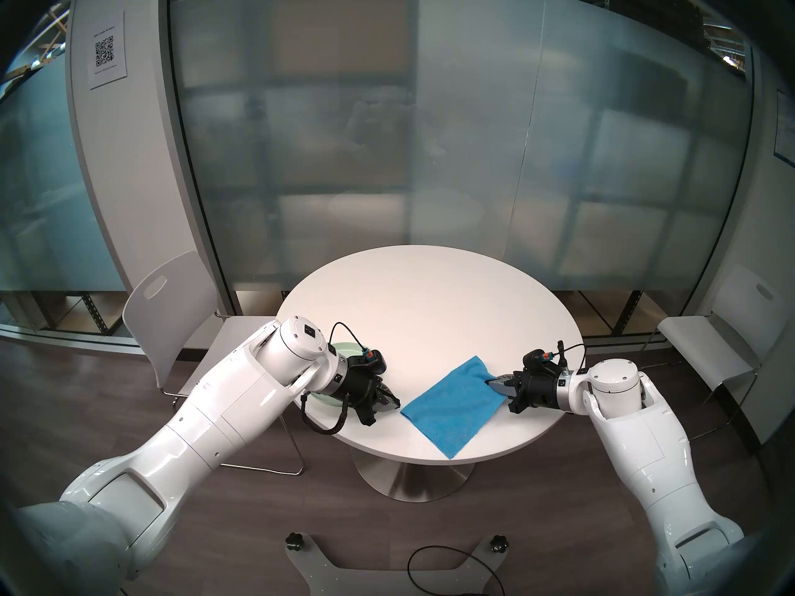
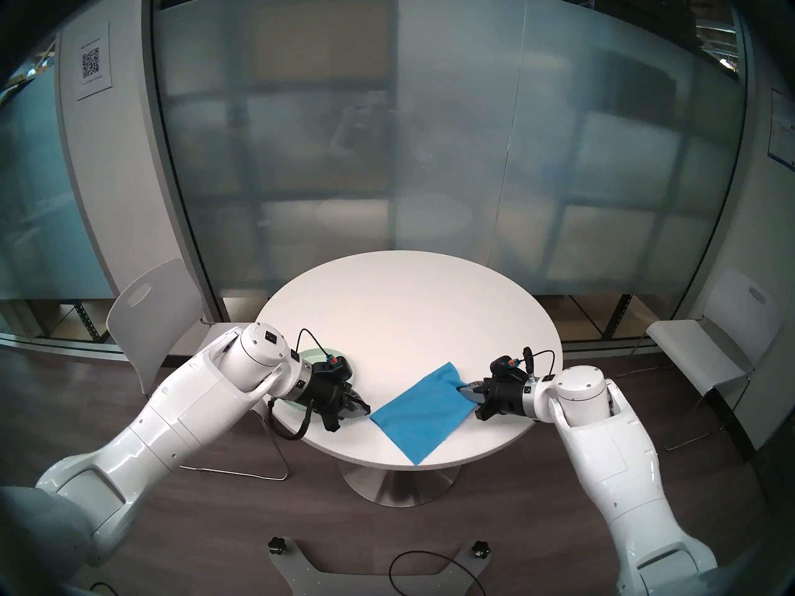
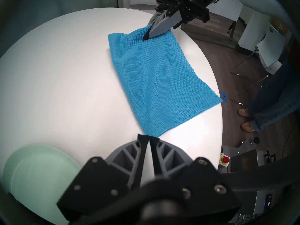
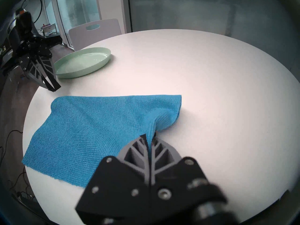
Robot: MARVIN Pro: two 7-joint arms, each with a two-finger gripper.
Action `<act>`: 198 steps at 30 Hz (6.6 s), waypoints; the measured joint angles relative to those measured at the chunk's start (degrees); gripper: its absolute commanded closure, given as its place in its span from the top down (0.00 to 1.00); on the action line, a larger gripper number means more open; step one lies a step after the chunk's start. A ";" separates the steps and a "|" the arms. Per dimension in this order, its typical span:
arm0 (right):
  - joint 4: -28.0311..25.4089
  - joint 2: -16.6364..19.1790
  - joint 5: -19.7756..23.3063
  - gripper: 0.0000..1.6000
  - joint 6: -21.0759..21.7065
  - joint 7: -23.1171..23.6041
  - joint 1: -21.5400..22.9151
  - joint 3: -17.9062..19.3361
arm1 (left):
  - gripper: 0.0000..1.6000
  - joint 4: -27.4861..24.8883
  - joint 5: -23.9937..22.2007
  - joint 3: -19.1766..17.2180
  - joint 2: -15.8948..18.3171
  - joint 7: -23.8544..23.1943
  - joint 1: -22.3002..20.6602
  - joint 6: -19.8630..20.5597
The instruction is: Fold the napkin in half twice and place it beside the plate
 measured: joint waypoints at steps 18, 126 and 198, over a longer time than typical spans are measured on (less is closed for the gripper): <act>-0.87 0.88 0.22 0.00 0.48 2.37 2.24 0.87 | 0.38 -0.88 -1.51 -1.82 -1.06 2.69 0.55 0.38; -15.35 1.31 0.42 0.00 3.76 14.20 -9.59 -3.20 | 0.35 -0.40 0.91 8.71 -4.12 5.12 -0.20 -1.13; -11.70 0.59 -3.11 0.80 6.85 12.66 -6.28 -6.71 | 0.36 -0.54 -0.31 7.55 -2.98 5.04 0.53 -1.61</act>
